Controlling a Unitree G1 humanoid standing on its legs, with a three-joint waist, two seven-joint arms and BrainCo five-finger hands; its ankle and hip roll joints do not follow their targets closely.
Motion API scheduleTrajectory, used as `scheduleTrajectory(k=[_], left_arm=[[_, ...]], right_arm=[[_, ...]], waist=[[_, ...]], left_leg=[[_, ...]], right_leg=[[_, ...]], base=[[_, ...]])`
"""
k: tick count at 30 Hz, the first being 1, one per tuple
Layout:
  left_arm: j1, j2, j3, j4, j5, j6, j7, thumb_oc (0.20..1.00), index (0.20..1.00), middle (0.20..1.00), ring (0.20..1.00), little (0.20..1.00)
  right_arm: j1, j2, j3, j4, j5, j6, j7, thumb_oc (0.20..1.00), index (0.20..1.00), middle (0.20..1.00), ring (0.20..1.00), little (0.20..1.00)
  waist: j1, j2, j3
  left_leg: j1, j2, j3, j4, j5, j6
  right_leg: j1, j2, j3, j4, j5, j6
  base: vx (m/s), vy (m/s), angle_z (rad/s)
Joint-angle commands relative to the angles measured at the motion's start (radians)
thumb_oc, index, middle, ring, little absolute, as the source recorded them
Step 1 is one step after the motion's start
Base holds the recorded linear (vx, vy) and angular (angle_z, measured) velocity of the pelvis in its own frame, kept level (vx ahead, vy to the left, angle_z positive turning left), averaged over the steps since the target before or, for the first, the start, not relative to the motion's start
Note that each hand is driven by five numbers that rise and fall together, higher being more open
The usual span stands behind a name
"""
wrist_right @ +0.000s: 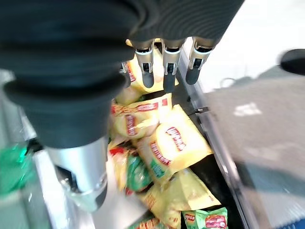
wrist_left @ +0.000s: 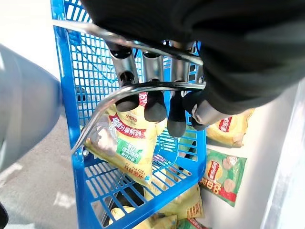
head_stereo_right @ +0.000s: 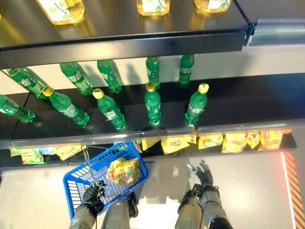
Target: Pick up the snacks into the basket
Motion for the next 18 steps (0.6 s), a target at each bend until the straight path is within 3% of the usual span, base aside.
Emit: scheduleTrajectory(k=[1,4,10,18], left_arm=[[0.016,0.023,-0.015,-0.122,-0.020,-0.089,0.027,0.200,0.200,0.200,0.200,0.200],[-0.006,0.012,-0.027,-0.129,-0.038,-0.093,0.050,0.200,0.200,0.200,0.200,0.200],[-0.021,0.011,-0.032,-0.150,-0.052,-0.092,0.060,0.200,0.200,0.200,0.200,0.200],[-0.019,0.012,-0.045,-0.151,-0.038,-0.095,0.061,0.200,0.200,0.200,0.200,0.200]], right_arm=[[-0.031,-0.035,0.005,-0.068,-0.096,-0.042,-0.060,1.000,1.000,1.000,1.000,1.000],[-0.071,-0.041,0.003,-0.050,-0.112,-0.041,-0.090,1.000,1.000,1.000,1.000,1.000],[-0.088,-0.056,0.003,-0.065,-0.142,-0.035,-0.104,1.000,1.000,1.000,1.000,1.000],[-0.090,-0.075,0.009,-0.103,-0.257,-0.037,-0.154,1.000,1.000,1.000,1.000,1.000]], waist=[[0.022,-0.004,-0.009],[0.024,-0.001,0.002],[0.017,0.004,0.003],[0.019,0.004,-0.001]], left_leg=[[-0.064,0.058,-0.016,0.134,-0.052,0.013],[-0.127,0.075,-0.026,0.229,-0.089,0.017],[-0.194,0.095,-0.037,0.308,-0.122,0.020],[-0.196,0.102,-0.037,0.332,-0.142,0.024]], right_leg=[[-0.019,-0.006,0.028,0.005,0.058,0.070],[-0.077,-0.019,0.050,0.076,0.028,0.067],[-0.148,-0.037,0.062,0.155,-0.004,0.061],[-0.151,-0.054,0.064,0.183,-0.020,0.063]], base=[[-0.07,-0.056,0.04],[-0.05,-0.014,-0.18],[-0.02,-0.005,-0.05],[0.00,0.001,0.00]])
